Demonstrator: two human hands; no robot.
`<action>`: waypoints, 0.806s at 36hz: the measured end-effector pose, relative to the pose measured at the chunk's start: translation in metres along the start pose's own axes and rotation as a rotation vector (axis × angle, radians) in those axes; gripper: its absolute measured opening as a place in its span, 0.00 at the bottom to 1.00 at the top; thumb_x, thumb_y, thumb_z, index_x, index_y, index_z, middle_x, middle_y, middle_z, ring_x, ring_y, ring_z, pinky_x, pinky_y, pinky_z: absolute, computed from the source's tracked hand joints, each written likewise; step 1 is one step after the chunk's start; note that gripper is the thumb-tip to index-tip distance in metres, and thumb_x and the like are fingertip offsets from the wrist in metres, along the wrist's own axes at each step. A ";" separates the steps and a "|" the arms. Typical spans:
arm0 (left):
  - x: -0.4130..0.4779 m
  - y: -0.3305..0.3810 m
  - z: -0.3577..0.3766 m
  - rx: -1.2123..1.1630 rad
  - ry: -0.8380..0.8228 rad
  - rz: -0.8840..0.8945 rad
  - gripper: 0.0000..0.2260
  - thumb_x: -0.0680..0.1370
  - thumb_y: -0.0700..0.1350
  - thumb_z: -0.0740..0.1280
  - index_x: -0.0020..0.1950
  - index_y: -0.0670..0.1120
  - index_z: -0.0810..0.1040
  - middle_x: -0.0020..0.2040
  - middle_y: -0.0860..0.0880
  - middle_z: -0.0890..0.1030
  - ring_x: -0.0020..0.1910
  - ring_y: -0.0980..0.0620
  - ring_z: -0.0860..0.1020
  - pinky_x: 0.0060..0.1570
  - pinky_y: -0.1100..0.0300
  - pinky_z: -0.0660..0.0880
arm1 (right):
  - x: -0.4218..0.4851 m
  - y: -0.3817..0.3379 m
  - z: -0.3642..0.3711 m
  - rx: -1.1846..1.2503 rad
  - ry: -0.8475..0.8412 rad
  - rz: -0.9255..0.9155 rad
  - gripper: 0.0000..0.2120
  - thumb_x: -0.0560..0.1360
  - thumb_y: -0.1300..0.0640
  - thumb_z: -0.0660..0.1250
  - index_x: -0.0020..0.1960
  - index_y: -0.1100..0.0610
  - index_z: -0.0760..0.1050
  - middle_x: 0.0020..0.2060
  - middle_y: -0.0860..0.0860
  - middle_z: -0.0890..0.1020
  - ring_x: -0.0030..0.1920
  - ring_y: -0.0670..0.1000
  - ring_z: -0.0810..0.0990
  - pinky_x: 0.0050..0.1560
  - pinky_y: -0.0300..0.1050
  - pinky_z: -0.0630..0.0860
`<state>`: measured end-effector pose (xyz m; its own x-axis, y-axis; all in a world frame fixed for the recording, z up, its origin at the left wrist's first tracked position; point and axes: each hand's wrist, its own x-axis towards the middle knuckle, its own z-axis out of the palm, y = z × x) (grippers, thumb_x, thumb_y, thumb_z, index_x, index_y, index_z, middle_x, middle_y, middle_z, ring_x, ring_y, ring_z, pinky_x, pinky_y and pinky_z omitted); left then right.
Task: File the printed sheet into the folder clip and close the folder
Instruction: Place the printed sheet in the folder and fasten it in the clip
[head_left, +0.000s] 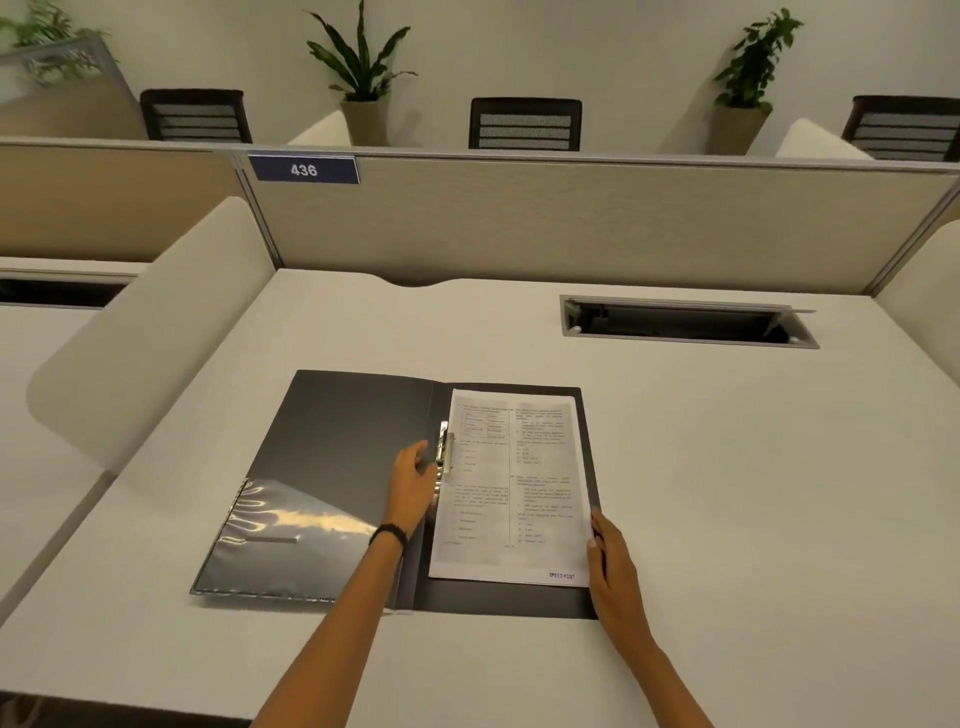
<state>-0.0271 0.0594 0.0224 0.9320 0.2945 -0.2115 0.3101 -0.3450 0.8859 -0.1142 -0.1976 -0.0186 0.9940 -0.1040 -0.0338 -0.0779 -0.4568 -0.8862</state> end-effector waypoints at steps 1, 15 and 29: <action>0.008 0.004 0.001 -0.022 -0.021 -0.003 0.21 0.77 0.38 0.63 0.70 0.41 0.64 0.71 0.41 0.67 0.69 0.43 0.67 0.67 0.49 0.67 | 0.000 0.000 0.000 -0.008 -0.003 -0.002 0.16 0.79 0.54 0.53 0.66 0.44 0.62 0.60 0.40 0.71 0.60 0.40 0.71 0.57 0.27 0.67; 0.041 0.028 0.019 -0.234 -0.107 -0.092 0.22 0.79 0.43 0.61 0.72 0.44 0.60 0.69 0.41 0.68 0.60 0.48 0.71 0.55 0.56 0.70 | 0.001 0.012 0.006 -0.100 0.003 0.002 0.18 0.79 0.58 0.54 0.69 0.53 0.61 0.66 0.50 0.70 0.65 0.49 0.69 0.68 0.47 0.68; 0.016 0.010 -0.003 -0.133 -0.119 0.028 0.12 0.81 0.45 0.56 0.62 0.45 0.72 0.53 0.52 0.75 0.51 0.58 0.75 0.43 0.74 0.70 | 0.001 0.011 0.005 -0.086 0.018 -0.008 0.18 0.79 0.61 0.53 0.68 0.54 0.62 0.66 0.50 0.70 0.65 0.50 0.70 0.68 0.52 0.69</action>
<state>-0.0097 0.0631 0.0293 0.9579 0.1760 -0.2267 0.2636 -0.2279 0.9373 -0.1141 -0.1977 -0.0306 0.9931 -0.1156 -0.0179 -0.0771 -0.5318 -0.8433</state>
